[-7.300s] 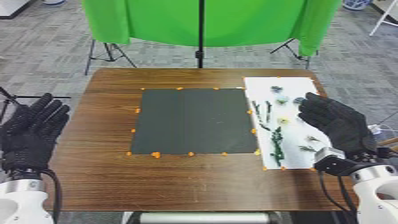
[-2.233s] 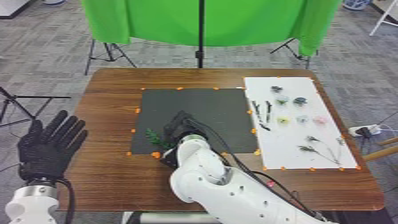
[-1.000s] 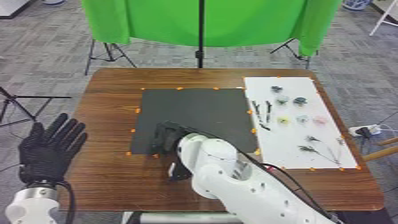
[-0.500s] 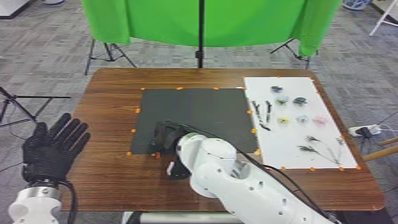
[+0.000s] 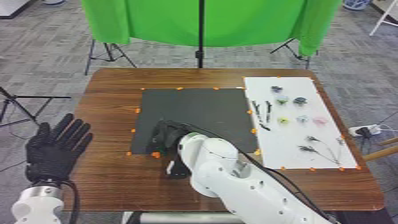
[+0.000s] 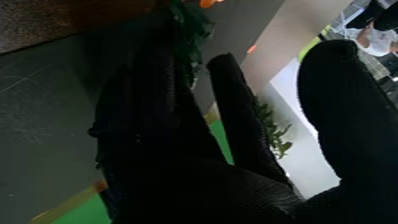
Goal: Arrange flowers
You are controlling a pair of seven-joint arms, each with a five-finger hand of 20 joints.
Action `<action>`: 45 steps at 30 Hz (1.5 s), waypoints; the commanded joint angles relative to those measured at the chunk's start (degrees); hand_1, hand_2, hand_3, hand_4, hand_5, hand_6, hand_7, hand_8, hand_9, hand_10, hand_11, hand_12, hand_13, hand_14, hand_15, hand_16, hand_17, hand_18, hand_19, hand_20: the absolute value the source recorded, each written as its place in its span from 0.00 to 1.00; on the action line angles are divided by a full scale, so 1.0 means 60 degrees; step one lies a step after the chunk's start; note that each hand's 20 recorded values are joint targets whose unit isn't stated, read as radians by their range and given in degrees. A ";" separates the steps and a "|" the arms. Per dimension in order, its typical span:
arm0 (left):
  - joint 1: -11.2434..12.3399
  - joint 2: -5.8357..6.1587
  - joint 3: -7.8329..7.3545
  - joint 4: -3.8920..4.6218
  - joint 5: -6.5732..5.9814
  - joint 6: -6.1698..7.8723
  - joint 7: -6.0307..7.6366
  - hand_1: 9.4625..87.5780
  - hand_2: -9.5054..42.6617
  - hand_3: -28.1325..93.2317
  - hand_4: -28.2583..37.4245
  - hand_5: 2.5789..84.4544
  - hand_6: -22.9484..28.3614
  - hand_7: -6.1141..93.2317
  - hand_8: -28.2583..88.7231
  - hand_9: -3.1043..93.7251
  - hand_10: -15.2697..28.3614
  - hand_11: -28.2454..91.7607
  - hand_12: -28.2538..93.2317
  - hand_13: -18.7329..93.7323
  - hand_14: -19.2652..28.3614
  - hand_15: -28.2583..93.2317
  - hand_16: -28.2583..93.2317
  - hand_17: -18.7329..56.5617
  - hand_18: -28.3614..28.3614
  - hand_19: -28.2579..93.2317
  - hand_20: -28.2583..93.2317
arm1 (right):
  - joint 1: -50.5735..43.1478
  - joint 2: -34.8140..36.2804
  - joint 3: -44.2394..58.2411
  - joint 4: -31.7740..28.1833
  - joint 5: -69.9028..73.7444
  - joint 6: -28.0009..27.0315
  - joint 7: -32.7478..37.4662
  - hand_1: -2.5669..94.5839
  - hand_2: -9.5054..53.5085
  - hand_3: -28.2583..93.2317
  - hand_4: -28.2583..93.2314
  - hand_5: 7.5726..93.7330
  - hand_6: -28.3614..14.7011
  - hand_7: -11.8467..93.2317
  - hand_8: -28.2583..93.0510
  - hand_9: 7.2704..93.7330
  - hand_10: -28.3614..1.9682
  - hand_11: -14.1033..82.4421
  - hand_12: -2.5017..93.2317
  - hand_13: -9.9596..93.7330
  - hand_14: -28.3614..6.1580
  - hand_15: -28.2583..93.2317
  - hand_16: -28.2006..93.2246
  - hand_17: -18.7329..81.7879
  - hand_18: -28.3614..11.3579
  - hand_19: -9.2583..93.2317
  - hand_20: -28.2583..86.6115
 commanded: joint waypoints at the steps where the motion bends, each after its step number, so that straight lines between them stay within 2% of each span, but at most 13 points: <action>1: 0.0045 0.0010 0.0042 0.0090 0.0039 0.0105 -0.0180 0.21 0.44 0.84 0.00 0.52 0.63 0.21 0.17 0.42 0.72 0.39 0.34 0.41 0.72 0.48 0.20 0.20 0.74 0.43 0.34 | -0.0228 0.0020 0.0028 0.0161 -0.0073 0.0216 -0.0062 0.33 0.08 0.88 0.07 0.48 0.57 0.20 0.15 0.36 0.11 0.30 0.22 0.45 0.14 0.84 0.38 0.38 0.05 0.87 0.59; 5: 0.0051 0.0003 0.0026 0.0101 -0.0014 0.0100 -0.0205 0.21 0.44 0.84 0.00 0.52 0.63 0.21 0.17 0.42 0.71 0.39 0.34 0.41 0.72 0.48 0.20 0.20 0.74 0.43 0.34 | -0.0286 0.0008 0.0127 0.0112 -0.0103 0.0431 -0.0003 0.33 0.08 0.88 0.07 0.48 0.58 0.20 0.15 0.34 0.10 0.29 0.22 0.45 0.14 0.84 0.38 0.38 0.05 0.87 0.59; 7: 0.0056 -0.0036 0.0017 0.0101 -0.0005 0.0026 -0.0201 0.21 0.44 0.84 0.00 0.52 0.63 0.21 0.17 0.42 0.71 0.39 0.34 0.41 0.72 0.48 0.20 0.20 0.74 0.43 0.34 | -0.0296 0.0064 0.0228 0.0000 -0.0040 0.0598 0.0020 0.33 0.08 0.88 0.07 0.47 0.59 0.20 0.14 0.33 0.10 0.28 0.21 0.44 0.14 0.83 0.38 0.38 0.05 0.87 0.59; 14: 0.0327 -0.0240 -0.0225 -0.0055 -0.0032 -0.0033 0.0075 0.21 0.44 0.84 0.00 0.52 0.63 0.21 0.17 0.42 0.71 0.39 0.34 0.41 0.72 0.48 0.20 0.20 0.74 0.43 0.34 | -0.0496 0.0695 0.1115 -0.0940 0.0598 0.0976 -0.0200 0.33 0.07 0.88 0.07 0.48 0.63 0.21 0.14 0.31 0.06 0.23 0.19 0.44 0.14 0.78 0.35 0.38 0.05 0.87 0.58; 19: 0.0252 -0.0378 -0.0237 -0.0087 0.0099 -0.0200 0.0168 0.21 0.44 0.84 0.00 0.52 0.63 0.21 0.17 0.42 0.71 0.39 0.34 0.41 0.72 0.48 0.20 0.20 0.74 0.43 0.34 | -0.1272 0.1562 0.2429 -0.1910 0.0948 0.1249 -0.0391 0.33 0.06 0.88 0.07 0.56 0.63 0.21 0.14 0.29 0.01 0.20 0.15 0.45 0.15 0.69 0.34 0.38 0.05 0.87 0.58; 21: 0.0017 -0.0394 -0.0133 0.0003 0.0218 -0.0246 0.0162 0.21 0.44 0.84 0.00 0.52 0.63 0.21 0.17 0.42 0.71 0.39 0.34 0.41 0.72 0.48 0.20 0.20 0.74 0.43 0.34 | -0.1740 0.1979 0.3169 -0.2231 0.0882 0.1213 -0.0433 0.34 0.04 0.88 0.07 0.58 0.62 0.21 0.14 0.29 0.01 0.20 0.15 0.45 0.16 0.68 0.34 0.38 0.05 0.87 0.58; 22: -0.0019 -0.0435 -0.0095 0.0003 0.0235 -0.0286 0.0221 0.21 0.44 0.84 0.00 0.52 0.63 0.21 0.17 0.42 0.71 0.39 0.34 0.41 0.72 0.48 0.20 0.20 0.74 0.43 0.34 | -0.1985 0.2168 0.3619 -0.2393 0.0971 0.1048 -0.0357 0.34 0.03 0.88 0.06 0.57 0.60 0.21 0.14 0.29 0.03 0.20 0.15 0.45 0.16 0.68 0.34 0.38 0.06 0.87 0.57; 25: -0.0191 -0.0469 0.0051 0.0069 0.0146 -0.0534 0.0368 0.21 0.44 0.84 0.00 0.52 0.63 0.21 0.17 0.42 0.71 0.39 0.34 0.41 0.72 0.48 0.20 0.20 0.74 0.43 0.34 | -0.2723 0.2977 0.4709 -0.2808 0.1003 0.1452 -0.0003 0.35 0.03 0.87 0.06 0.53 0.51 0.21 0.14 0.34 0.09 0.23 0.16 0.47 0.19 0.68 0.35 0.38 0.06 0.86 0.57; 30: -0.0051 -0.0526 0.0006 -0.0005 0.0202 -0.0744 0.0421 0.21 0.43 0.84 0.00 0.51 0.63 0.20 0.17 0.42 0.71 0.39 0.34 0.41 0.72 0.47 0.20 0.20 0.74 0.43 0.34 | -0.4337 0.4273 0.6549 -0.3241 -0.0212 0.2375 0.0350 0.37 0.02 0.86 0.05 0.52 0.46 0.21 0.15 0.45 0.18 0.27 0.17 0.53 0.24 0.70 0.35 0.39 0.07 0.86 0.57; 34: 0.0033 -0.0557 -0.0040 -0.0058 0.0216 -0.0722 0.0473 0.21 0.43 0.84 0.00 0.51 0.63 0.20 0.17 0.42 0.71 0.39 0.34 0.41 0.72 0.47 0.20 0.20 0.74 0.43 0.34 | -0.6018 0.4881 0.8233 -0.3494 -0.0989 0.2660 0.0774 0.38 0.00 0.86 0.04 0.53 0.47 0.22 0.15 0.47 0.20 0.28 0.18 0.53 0.25 0.70 0.36 0.39 0.08 0.86 0.56; 40: 0.0147 -0.0583 -0.0115 -0.0096 0.0153 -0.0693 0.0560 0.21 0.43 0.84 0.00 0.51 0.63 0.20 0.17 0.42 0.71 0.39 0.34 0.41 0.72 0.47 0.20 0.20 0.74 0.43 0.34 | -0.8202 0.5067 1.0278 -0.3633 -0.1430 0.2435 0.1135 0.40 0.00 0.86 0.02 0.55 0.47 0.22 0.15 0.49 0.23 0.31 0.19 0.52 0.25 0.73 0.37 0.39 0.08 0.86 0.56; 45: 0.0298 -0.0579 -0.0170 -0.0156 0.0142 -0.0671 0.0625 0.21 0.43 0.84 0.00 0.51 0.63 0.20 0.17 0.42 0.71 0.39 0.34 0.41 0.72 0.47 0.20 0.20 0.74 0.43 0.34 | -0.8818 0.5100 1.0772 -0.3541 -0.1498 0.2238 0.1080 0.41 0.00 0.87 0.00 0.56 0.48 0.23 0.14 0.52 0.28 0.32 0.19 0.52 0.27 0.74 0.37 0.40 0.09 0.86 0.56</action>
